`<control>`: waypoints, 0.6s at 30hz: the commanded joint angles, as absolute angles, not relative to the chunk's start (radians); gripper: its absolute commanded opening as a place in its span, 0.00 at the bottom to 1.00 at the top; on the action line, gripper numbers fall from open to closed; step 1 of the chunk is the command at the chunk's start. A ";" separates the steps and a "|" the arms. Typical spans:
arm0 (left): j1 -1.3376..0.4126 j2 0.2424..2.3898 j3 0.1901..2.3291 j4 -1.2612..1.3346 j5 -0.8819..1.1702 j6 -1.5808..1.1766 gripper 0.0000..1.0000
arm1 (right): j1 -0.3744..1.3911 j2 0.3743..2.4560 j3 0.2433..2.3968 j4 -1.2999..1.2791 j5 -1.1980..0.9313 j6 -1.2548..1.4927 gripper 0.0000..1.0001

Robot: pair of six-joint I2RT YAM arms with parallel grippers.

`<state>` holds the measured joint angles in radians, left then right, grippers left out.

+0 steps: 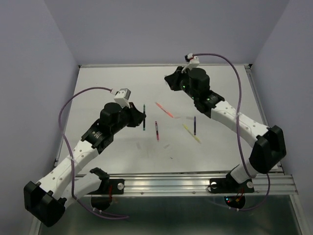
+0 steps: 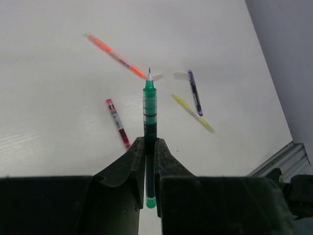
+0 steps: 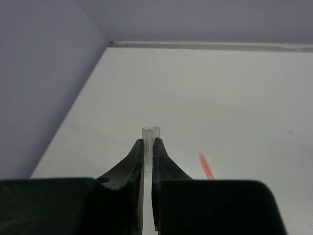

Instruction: Insert the pens into the pen caps

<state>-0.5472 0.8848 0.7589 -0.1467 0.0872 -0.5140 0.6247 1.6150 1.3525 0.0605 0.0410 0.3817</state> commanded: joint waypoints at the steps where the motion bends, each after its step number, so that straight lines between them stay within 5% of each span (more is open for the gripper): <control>1: -0.595 0.920 0.787 0.083 0.253 -0.384 0.00 | 0.663 1.502 1.235 0.268 0.046 0.544 0.01; 18: -0.660 0.973 0.813 0.282 0.361 -0.313 0.00 | 0.653 1.322 1.066 0.440 -0.144 0.635 0.01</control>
<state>-0.6548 1.0039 0.7692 0.2058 0.3340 -0.3374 0.6533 1.3663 1.0855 0.3260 -0.0872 0.6182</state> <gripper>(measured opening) 0.183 0.075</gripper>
